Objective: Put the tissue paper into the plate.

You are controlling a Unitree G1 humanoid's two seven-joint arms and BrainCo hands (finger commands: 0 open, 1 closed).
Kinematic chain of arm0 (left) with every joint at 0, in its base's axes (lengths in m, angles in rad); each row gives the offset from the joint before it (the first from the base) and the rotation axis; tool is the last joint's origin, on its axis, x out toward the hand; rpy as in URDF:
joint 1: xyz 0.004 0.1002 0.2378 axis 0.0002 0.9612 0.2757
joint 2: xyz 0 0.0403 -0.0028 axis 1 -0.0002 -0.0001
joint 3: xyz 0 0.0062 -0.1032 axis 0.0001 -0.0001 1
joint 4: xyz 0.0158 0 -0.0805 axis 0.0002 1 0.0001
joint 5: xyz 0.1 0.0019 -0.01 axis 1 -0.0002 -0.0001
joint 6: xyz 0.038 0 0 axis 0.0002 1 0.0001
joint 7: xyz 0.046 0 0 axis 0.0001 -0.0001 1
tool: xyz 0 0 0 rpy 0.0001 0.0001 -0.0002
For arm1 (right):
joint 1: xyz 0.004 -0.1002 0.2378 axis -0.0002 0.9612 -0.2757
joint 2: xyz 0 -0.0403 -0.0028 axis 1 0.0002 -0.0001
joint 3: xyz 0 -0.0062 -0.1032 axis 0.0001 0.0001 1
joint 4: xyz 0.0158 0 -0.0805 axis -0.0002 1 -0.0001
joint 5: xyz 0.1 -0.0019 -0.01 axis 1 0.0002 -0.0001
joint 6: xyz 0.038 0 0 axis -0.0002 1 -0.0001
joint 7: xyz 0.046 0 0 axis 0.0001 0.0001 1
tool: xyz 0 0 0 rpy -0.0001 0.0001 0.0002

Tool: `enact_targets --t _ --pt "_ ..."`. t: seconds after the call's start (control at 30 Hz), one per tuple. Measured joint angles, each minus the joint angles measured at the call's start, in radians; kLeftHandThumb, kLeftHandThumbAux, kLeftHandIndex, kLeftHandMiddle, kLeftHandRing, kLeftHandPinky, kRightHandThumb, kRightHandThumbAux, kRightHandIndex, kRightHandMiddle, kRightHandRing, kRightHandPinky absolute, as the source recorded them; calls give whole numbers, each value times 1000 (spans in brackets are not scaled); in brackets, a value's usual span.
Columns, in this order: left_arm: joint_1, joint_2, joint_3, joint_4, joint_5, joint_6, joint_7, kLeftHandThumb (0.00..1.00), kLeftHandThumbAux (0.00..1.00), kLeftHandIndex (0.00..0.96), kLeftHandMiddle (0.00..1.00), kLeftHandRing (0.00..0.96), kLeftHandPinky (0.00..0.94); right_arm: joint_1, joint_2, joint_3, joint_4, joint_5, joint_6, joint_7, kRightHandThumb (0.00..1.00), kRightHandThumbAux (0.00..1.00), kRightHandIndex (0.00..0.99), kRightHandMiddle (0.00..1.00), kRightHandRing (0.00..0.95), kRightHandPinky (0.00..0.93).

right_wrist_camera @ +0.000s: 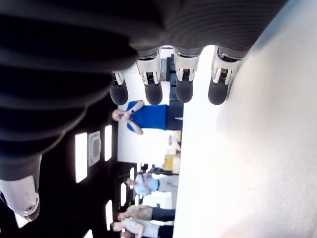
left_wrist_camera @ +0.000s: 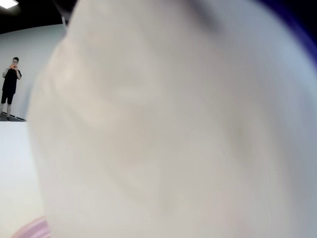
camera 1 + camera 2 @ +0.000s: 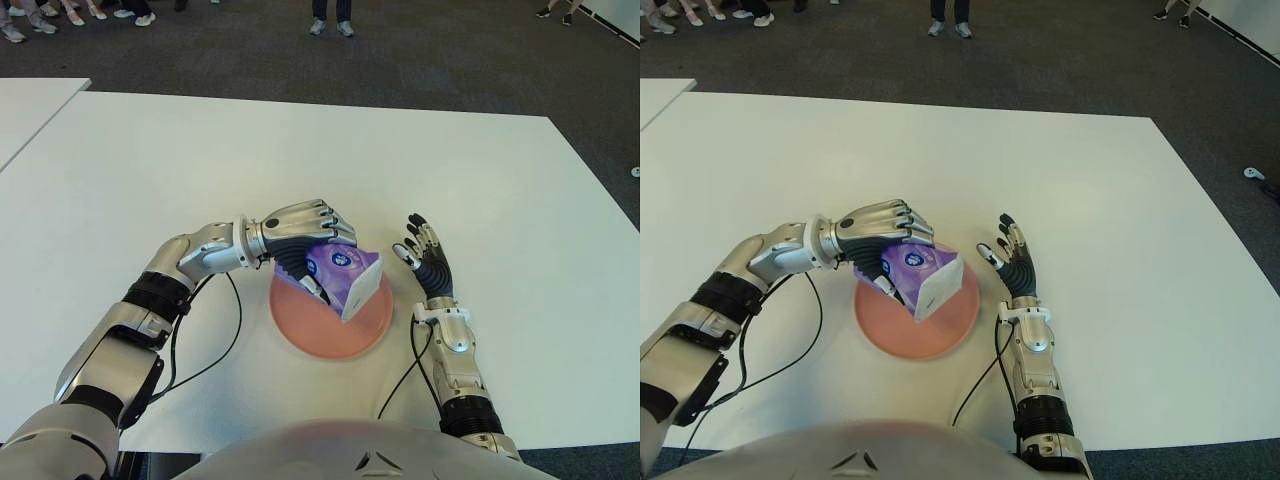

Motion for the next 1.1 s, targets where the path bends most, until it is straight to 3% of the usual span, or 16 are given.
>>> enact_targets --t 0.27,0.47,0.63,1.1 --pt "16 40 -56 -89 35 91 -82 850 670 394 530 810 770 0 2 0 -2 0 4 -3 0 541 0 0 0 0" --pt "75 46 -91 -145 134 174 -46 850 671 394 531 812 781 2 3 0 -3 0 5 -3 0 547 0 0 0 0" --pt "82 47 -106 -165 156 222 -24 850 671 393 532 810 788 3 2 -1 -2 0 4 -3 0 549 0 0 0 0" --pt "65 56 -166 -131 201 229 103 849 671 394 534 812 796 5 3 0 -1 0 -3 -3 0 565 0 0 0 0"
